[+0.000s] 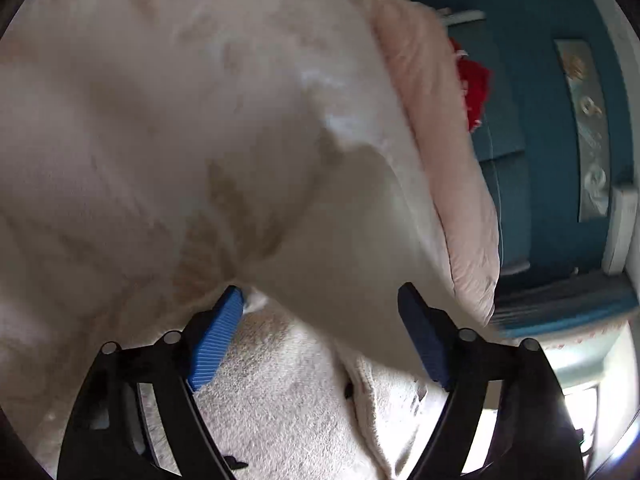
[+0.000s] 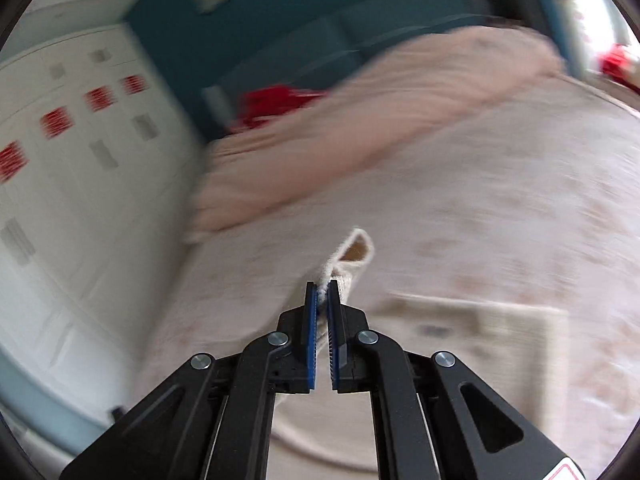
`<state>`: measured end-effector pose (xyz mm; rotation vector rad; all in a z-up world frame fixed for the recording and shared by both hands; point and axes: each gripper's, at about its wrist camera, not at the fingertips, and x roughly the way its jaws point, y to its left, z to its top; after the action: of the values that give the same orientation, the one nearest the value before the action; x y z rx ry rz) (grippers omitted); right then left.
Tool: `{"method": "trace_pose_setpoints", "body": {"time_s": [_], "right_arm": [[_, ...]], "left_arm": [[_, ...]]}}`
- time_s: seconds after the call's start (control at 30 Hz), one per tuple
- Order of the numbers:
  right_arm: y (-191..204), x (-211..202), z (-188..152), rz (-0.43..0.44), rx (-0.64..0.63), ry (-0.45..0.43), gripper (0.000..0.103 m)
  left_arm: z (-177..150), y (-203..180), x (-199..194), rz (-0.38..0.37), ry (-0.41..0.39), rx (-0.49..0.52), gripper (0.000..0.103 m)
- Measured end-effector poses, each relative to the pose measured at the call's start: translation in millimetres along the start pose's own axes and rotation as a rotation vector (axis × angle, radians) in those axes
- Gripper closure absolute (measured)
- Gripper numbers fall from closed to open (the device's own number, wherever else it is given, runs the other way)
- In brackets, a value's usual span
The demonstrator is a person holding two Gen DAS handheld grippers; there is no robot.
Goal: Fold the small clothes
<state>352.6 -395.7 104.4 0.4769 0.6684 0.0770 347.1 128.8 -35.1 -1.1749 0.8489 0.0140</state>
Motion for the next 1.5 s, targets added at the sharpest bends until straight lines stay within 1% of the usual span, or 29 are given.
{"method": "trace_pose_setpoints", "body": {"time_s": [0.07,0.13,0.2,0.27,0.33,0.4,0.47,0.5,0.53,0.57,0.6,0.63,0.67,0.7,0.77,0.83,0.87,0.9,0.97,1.0,1.03,1.1,1.13,1.17,1.2,1.3,1.33,1.43,1.5], "right_arm": [[-50.8,10.7,-20.9,-0.096,0.034,0.071,0.098],[-89.6,33.3,-53.4,-0.172,0.051,0.183,0.098],[-107.7,48.4,-79.4,-0.187,0.072,0.246,0.098],[-113.9,52.2,-94.1,-0.172,0.096,0.253,0.094],[-117.0,51.1,-101.1,-0.156,0.123,0.230,0.089],[-120.6,51.3,-101.9,-0.148,0.161,0.212,0.070],[-130.0,46.4,-104.9,-0.105,0.216,0.203,0.063],[-132.7,48.4,-104.7,-0.095,0.241,0.207,0.062],[-133.0,52.5,-103.8,-0.085,0.252,0.215,0.062],[-131.0,55.2,-104.3,-0.071,0.251,0.223,0.078],[-128.5,60.3,-100.9,-0.050,0.243,0.247,0.095],[-123.3,57.7,-94.5,-0.052,0.228,0.237,0.095],[-113.6,48.5,-85.0,-0.029,0.204,0.193,0.096],[-100.2,32.5,-71.3,0.017,0.177,0.122,0.096],[-82.5,-3.8,-53.8,0.069,0.134,0.006,0.096],[-83.8,-19.0,-54.8,0.031,0.097,-0.050,0.097],[-91.6,-12.1,-62.3,-0.018,0.079,-0.025,0.097],[-105.6,8.9,-76.1,-0.084,0.082,0.054,0.097],[-133.5,43.7,-104.7,-0.162,0.132,0.199,0.097],[-140.4,45.7,-112.8,-0.153,0.159,0.194,0.097],[-140.8,38.5,-112.8,-0.130,0.190,0.157,0.097],[-136.4,30.7,-109.4,-0.108,0.198,0.115,0.097],[-134.9,36.3,-111.1,-0.133,0.167,0.133,0.097],[-135.1,46.5,-115.8,-0.159,0.137,0.180,0.097],[-136.5,48.5,-116.6,-0.159,0.124,0.192,0.097],[-135.0,25.6,-102.5,-0.082,0.181,0.164,0.096],[-129.2,21.2,-100.1,-0.071,0.158,0.162,0.096],[-107.4,19.8,-101.9,-0.139,0.043,0.189,0.095],[-89.7,8.4,-100.5,-0.221,-0.011,0.134,0.091]], "left_arm": [[-6.8,-3.7,1.3,0.004,-0.020,0.029,0.026],[-14.9,-12.6,3.4,0.032,-0.026,0.089,0.026],[-22.3,-15.9,4.5,0.043,-0.013,0.108,0.026],[-26.0,-18.6,2.7,0.021,0.012,0.095,0.026],[-28.7,-24.1,0.3,-0.017,0.032,0.078,0.026],[-25.8,-27.7,9.5,-0.024,0.055,0.057,0.026],[-29.3,-24.7,18.3,-0.007,0.075,0.026,0.026],[-28.4,-21.7,22.9,0.007,0.085,0.011,0.029],[-27.7,-18.7,27.6,0.024,0.085,-0.002,0.042],[-26.9,-18.1,30.5,0.031,0.088,-0.004,0.058],[-27.3,-18.5,30.6,0.041,0.089,0.000,0.066],[-25.8,-20.7,29.3,0.052,0.083,0.012,0.082],[-23.1,-25.9,23.9,0.039,0.072,0.032,0.089],[-19.7,-32.5,17.8,0.016,0.057,0.062,0.091],[-13.6,-50.2,1.1,-0.005,0.005,0.171,0.091],[-12.9,-53.6,-0.5,0.030,-0.013,0.243,0.091],[-13.5,-50.4,5.8,0.048,0.005,0.257,0.091],[-15.5,-43.3,14.7,0.083,0.028,0.260,0.091],[-20.6,-24.4,31.0,0.158,0.062,0.231,0.092],[-22.8,-15.2,33.0,0.155,0.064,0.203,0.092],[-23.4,-9.0,29.7,0.135,0.049,0.180,0.092],[-22.9,-6.4,26.3,0.121,0.033,0.184,0.091],[-22.4,-5.7,26.9,0.121,0.032,0.195,0.091],[-22.2,-5.4,27.5,0.122,0.031,0.202,0.091],[-22.3,-5.7,27.3,0.123,0.027,0.205,0.091],[-23.8,-11.2,15.7,0.104,-0.009,0.215,0.091],[-22.1,-14.0,13.4,0.103,-0.020,0.233,0.091],[-18.2,-13.5,26.1,0.148,-0.001,0.277,0.091],[-18.6,-11.7,25.0,0.146,-0.009,0.289,0.091]]}}
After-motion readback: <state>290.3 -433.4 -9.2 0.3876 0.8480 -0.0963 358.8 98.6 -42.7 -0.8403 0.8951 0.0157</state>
